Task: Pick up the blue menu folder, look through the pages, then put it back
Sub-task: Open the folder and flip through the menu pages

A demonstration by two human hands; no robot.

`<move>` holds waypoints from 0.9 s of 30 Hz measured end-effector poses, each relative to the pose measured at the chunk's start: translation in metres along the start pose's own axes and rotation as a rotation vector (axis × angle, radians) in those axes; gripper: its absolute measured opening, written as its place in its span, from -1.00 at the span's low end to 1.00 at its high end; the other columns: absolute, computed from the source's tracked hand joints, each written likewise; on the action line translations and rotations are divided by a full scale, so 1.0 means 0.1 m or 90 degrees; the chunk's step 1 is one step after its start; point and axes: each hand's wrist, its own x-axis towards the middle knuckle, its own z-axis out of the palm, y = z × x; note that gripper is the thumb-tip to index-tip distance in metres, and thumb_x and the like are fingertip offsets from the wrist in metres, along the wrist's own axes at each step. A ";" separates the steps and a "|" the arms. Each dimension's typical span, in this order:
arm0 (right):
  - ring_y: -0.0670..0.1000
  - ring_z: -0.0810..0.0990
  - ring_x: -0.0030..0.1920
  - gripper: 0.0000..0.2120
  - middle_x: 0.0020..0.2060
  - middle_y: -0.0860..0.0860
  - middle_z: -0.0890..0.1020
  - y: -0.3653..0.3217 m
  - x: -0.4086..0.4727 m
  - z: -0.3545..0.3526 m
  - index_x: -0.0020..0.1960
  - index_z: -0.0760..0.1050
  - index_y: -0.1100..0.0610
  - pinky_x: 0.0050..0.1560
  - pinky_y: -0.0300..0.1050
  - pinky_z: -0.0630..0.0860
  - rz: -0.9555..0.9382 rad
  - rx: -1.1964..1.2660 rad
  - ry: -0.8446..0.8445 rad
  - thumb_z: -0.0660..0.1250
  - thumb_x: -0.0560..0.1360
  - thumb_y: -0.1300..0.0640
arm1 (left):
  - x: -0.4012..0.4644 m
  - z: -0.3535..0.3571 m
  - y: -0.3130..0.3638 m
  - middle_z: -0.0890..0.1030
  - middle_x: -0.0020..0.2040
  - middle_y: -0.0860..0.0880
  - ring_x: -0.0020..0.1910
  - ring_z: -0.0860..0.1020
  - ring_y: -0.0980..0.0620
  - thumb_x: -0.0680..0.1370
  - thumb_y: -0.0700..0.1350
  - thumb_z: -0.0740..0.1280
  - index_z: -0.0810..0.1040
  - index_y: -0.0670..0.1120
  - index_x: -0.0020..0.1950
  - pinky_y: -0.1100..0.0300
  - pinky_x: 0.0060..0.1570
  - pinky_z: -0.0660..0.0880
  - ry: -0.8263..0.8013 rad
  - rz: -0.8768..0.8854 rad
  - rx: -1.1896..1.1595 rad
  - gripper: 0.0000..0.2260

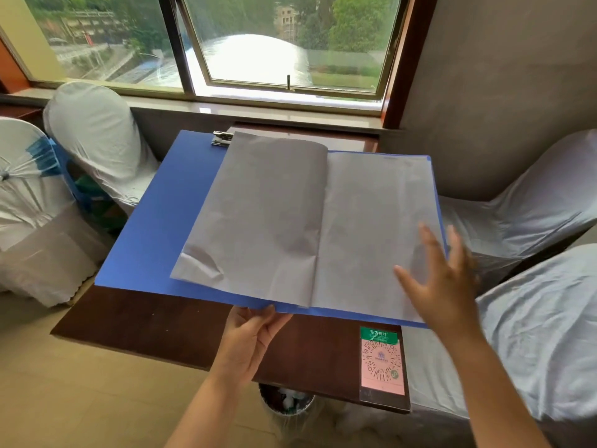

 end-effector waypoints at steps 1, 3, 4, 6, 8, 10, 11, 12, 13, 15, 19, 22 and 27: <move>0.26 0.27 0.38 -0.29 0.41 0.25 0.26 0.14 0.02 -0.09 0.44 0.18 -0.03 0.28 0.28 0.32 0.062 0.050 -0.067 0.44 0.39 0.09 | 0.01 -0.02 0.01 0.70 -0.02 -0.13 0.03 0.64 -0.13 0.39 -0.40 0.26 0.65 -0.08 0.01 0.05 -0.09 0.61 0.003 0.003 -0.006 -0.67; 0.18 0.43 0.28 -0.31 0.33 0.17 0.40 0.35 0.02 -0.25 0.42 0.16 -0.13 0.19 0.18 0.48 0.158 0.278 -0.248 0.41 0.42 0.18 | 0.03 -0.04 0.03 0.70 -0.04 -0.12 0.02 0.65 -0.11 0.39 -0.40 0.26 0.64 -0.08 0.00 0.06 -0.10 0.62 0.006 0.008 -0.016 -0.67; 0.15 0.50 0.21 -0.35 0.27 0.14 0.47 0.42 0.01 -0.31 0.38 0.22 -0.16 0.11 0.13 0.55 0.180 0.383 -0.313 0.39 0.43 0.23 | 0.04 -0.03 0.04 0.71 -0.05 -0.12 0.01 0.65 -0.11 0.39 -0.40 0.26 0.64 -0.09 0.00 0.07 -0.11 0.62 0.006 0.010 -0.016 -0.68; 0.10 0.58 0.13 -0.47 0.19 0.11 0.56 0.50 -0.01 -0.38 0.26 0.40 -0.17 -0.01 -0.02 0.63 0.163 0.458 -0.349 0.38 0.42 0.28 | 0.06 -0.03 0.05 0.71 -0.05 -0.11 0.01 0.65 -0.10 0.39 -0.39 0.27 0.63 -0.09 0.00 0.08 -0.11 0.61 0.008 0.013 -0.015 -0.69; 0.06 0.61 0.08 -0.57 0.13 0.07 0.62 0.54 -0.03 -0.39 0.15 0.52 -0.13 -0.10 -0.17 0.64 0.140 0.477 -0.313 0.38 0.41 0.30 | 0.06 -0.03 0.05 0.71 -0.06 -0.10 -0.01 0.66 -0.10 0.38 -0.38 0.27 0.62 -0.09 -0.01 0.09 -0.13 0.62 0.017 0.014 -0.016 -0.70; 0.04 0.64 0.01 -0.66 0.03 0.04 0.67 0.52 -0.04 -0.38 0.04 0.58 -0.10 -0.20 -0.27 0.63 0.134 0.497 -0.257 0.39 0.41 0.29 | 0.07 -0.03 0.04 0.71 -0.08 -0.10 -0.02 0.67 -0.09 0.38 -0.39 0.26 0.61 -0.09 0.00 0.09 -0.15 0.62 0.027 0.013 -0.022 -0.69; 0.02 0.65 -0.03 -0.71 -0.03 0.02 0.68 0.51 -0.05 -0.37 -0.03 0.61 -0.09 -0.26 -0.33 0.60 0.125 0.484 -0.229 0.39 0.41 0.29 | 0.07 -0.04 0.04 0.71 -0.07 -0.10 -0.02 0.66 -0.08 0.38 -0.39 0.26 0.59 -0.10 0.03 0.09 -0.16 0.62 0.031 0.012 -0.025 -0.68; 0.00 0.66 -0.07 -0.75 -0.08 0.00 0.69 0.50 -0.05 -0.37 -0.09 0.62 -0.08 -0.31 -0.39 0.57 0.112 0.455 -0.204 0.40 0.41 0.28 | 0.07 -0.04 0.04 0.71 -0.07 -0.10 -0.02 0.66 -0.08 0.38 -0.39 0.25 0.57 -0.11 0.06 0.09 -0.16 0.62 0.033 0.010 -0.025 -0.67; -0.01 0.65 -0.10 -0.78 -0.13 -0.01 0.69 0.49 -0.05 -0.35 -0.14 0.62 -0.06 -0.34 -0.43 0.54 0.102 0.424 -0.184 0.40 0.41 0.27 | 0.07 -0.04 0.03 0.70 -0.06 -0.10 -0.01 0.66 -0.08 0.38 -0.39 0.25 0.55 -0.12 0.08 0.09 -0.16 0.62 0.033 0.008 -0.024 -0.67; 0.04 0.64 -0.14 -0.80 -0.19 0.01 0.67 0.46 -0.05 -0.33 -0.20 0.60 -0.02 -0.36 -0.47 0.51 0.090 0.400 -0.155 0.40 0.41 0.29 | 0.08 -0.04 0.02 0.70 -0.04 -0.11 0.01 0.65 -0.09 0.39 -0.39 0.24 0.53 -0.13 0.09 0.09 -0.15 0.62 0.034 0.003 -0.026 -0.67; 0.12 0.56 0.01 -0.85 0.02 0.09 0.57 0.38 -0.06 -0.28 -0.21 0.58 0.06 -0.18 -0.37 0.52 0.071 0.320 -0.084 0.41 0.40 0.30 | 0.08 -0.04 0.02 0.70 -0.02 -0.10 0.02 0.65 -0.10 0.38 -0.39 0.25 0.57 -0.10 0.06 0.08 -0.15 0.62 0.038 0.005 -0.034 -0.66; 0.16 0.51 0.14 -0.93 0.17 0.15 0.51 0.27 -0.07 -0.33 -0.13 0.60 0.14 0.02 0.02 0.58 0.043 0.216 -0.042 0.42 0.40 0.26 | 0.08 -0.07 0.03 0.70 -0.01 -0.11 0.04 0.64 -0.11 0.38 -0.39 0.26 0.57 -0.09 0.05 0.09 -0.16 0.62 0.048 0.005 -0.034 -0.67; 0.07 0.63 -0.05 -0.89 -0.10 -0.06 0.66 -0.01 -0.08 -0.52 -0.11 0.54 -0.10 -0.23 -0.18 0.63 -0.004 0.381 -0.055 0.29 0.38 -0.01 | 0.09 -0.08 0.02 0.69 0.02 -0.11 0.06 0.63 -0.11 0.40 -0.38 0.25 0.57 -0.07 0.10 0.09 -0.13 0.62 0.040 0.005 -0.026 -0.65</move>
